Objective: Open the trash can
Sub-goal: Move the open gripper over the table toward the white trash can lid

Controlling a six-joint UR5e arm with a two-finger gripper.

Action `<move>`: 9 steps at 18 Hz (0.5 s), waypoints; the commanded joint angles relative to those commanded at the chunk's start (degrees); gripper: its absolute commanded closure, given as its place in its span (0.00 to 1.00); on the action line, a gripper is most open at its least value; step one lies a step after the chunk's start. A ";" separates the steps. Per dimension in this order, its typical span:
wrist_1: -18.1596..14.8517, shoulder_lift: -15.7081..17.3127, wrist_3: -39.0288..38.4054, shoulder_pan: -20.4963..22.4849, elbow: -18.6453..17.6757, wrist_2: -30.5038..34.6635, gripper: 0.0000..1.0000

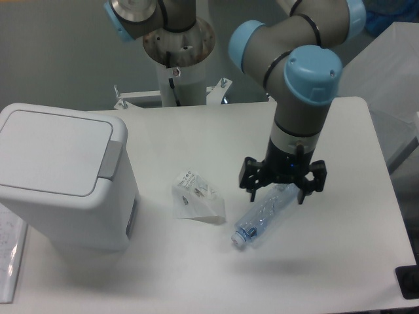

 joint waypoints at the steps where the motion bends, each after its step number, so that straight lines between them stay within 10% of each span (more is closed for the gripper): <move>1: -0.09 0.44 -1.06 0.00 -0.09 -1.15 0.00; 9: 0.09 7.99 -1.42 -5.00 -4.39 -3.53 0.00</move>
